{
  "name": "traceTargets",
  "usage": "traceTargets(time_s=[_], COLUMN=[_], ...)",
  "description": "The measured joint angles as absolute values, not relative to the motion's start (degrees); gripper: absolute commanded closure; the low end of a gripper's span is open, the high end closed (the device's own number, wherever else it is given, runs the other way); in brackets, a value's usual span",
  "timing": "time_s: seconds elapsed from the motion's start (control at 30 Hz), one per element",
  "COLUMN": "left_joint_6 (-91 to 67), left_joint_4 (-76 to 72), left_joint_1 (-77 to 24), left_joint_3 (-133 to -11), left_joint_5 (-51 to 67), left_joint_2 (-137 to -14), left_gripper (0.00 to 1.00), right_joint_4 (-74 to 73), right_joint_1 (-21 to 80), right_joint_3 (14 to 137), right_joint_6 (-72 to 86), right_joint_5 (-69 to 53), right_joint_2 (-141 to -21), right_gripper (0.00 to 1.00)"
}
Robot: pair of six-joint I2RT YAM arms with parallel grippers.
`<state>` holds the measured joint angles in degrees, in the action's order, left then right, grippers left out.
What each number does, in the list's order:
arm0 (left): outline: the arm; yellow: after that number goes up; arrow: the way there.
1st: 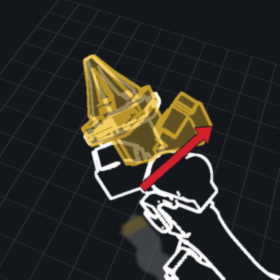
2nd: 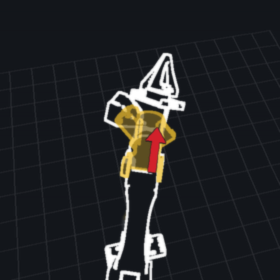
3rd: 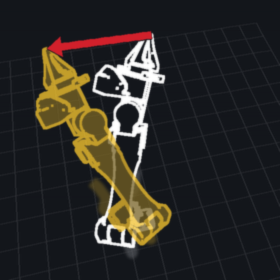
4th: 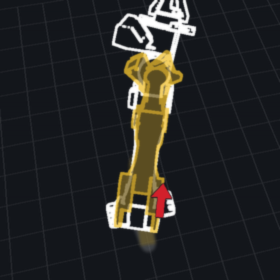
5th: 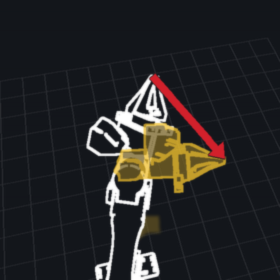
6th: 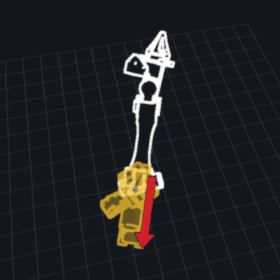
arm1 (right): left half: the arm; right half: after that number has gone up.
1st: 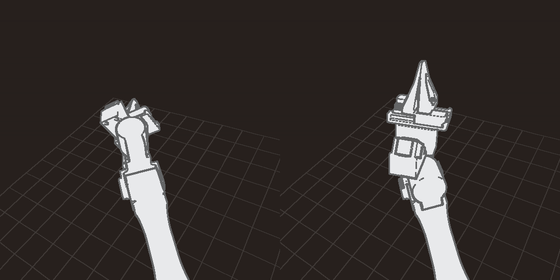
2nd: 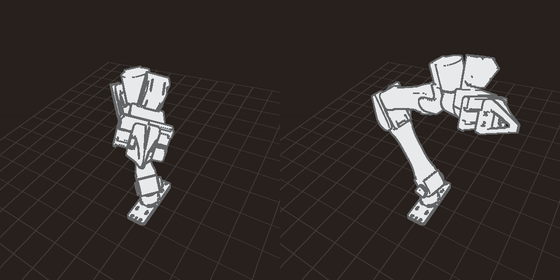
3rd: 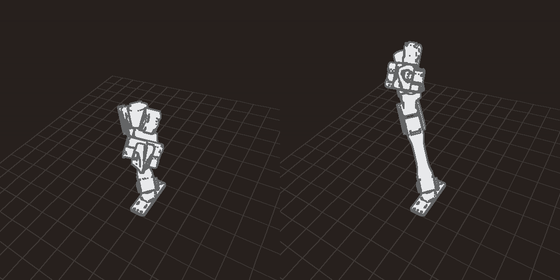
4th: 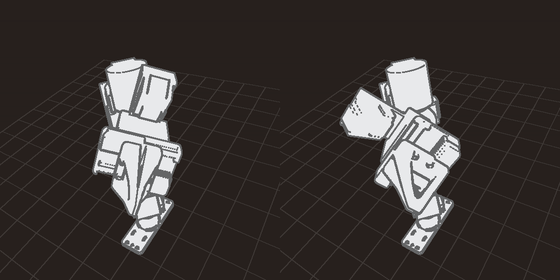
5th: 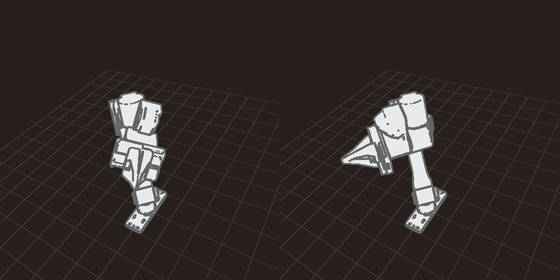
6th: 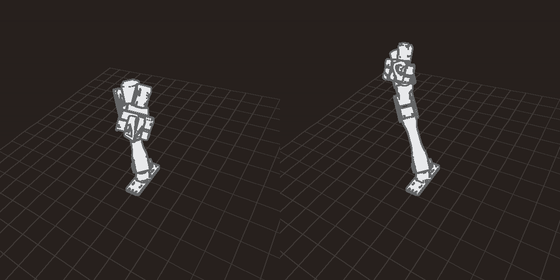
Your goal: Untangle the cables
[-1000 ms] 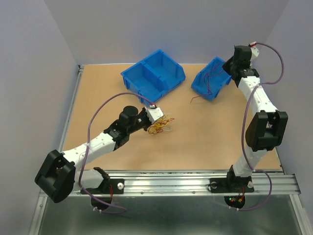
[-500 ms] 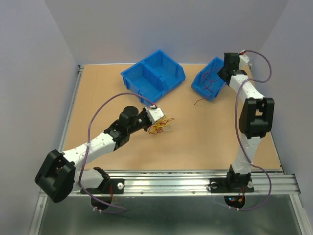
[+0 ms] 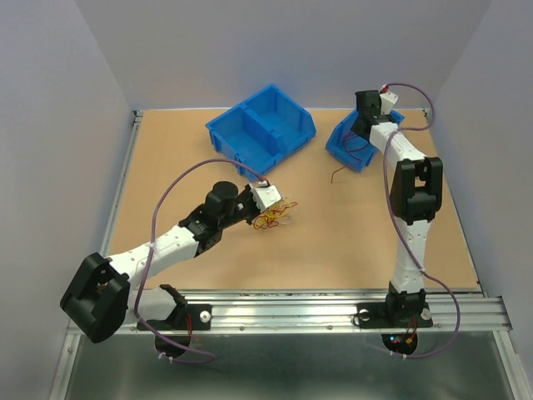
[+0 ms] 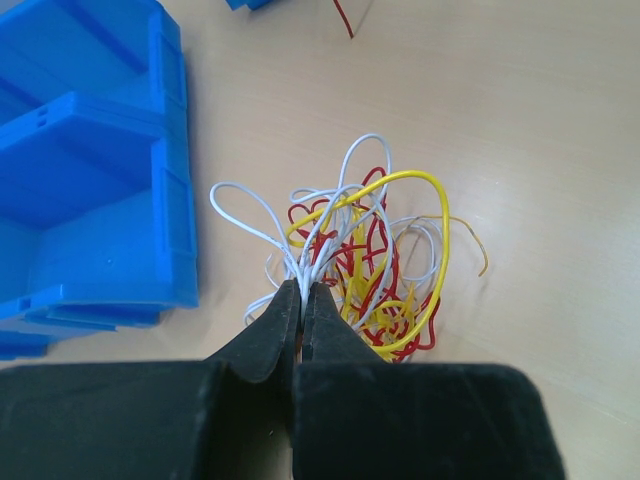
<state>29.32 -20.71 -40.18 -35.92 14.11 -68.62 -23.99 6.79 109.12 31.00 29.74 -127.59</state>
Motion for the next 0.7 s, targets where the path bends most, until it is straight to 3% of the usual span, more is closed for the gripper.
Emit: traceTargets(time_s=[0.1, 0.2, 0.5, 0.7], left_joint_6=[29.45, 29.61, 29.82, 29.82], left_joint_4=[-20.73, -20.73, -20.34, -20.32], left_joint_1=[-40.23, -40.53, -41.91, -42.19], left_joint_3=[-35.92, -35.92, -35.92, -35.92], left_joint_5=[13.91, 13.74, 12.88, 12.64], left_joint_2=[-68.62, -68.62, -69.45, -69.45], left_gripper=[1.00, 1.00, 1.00, 1.00], right_joint_4=[-24.82, -25.21, -23.70, -23.38], right_joint_1=[7.20, 8.75, 16.40, 18.37], right_joint_3=[109.06, 106.78, 88.60, 77.52], right_joint_6=[29.43, 28.16, 30.06, 34.44], right_joint_5=[31.40, 33.85, 33.71, 31.83], right_joint_2=[-125.93, -120.66, -95.00, -91.11], right_gripper=[0.31, 0.09, 0.10, 0.09])
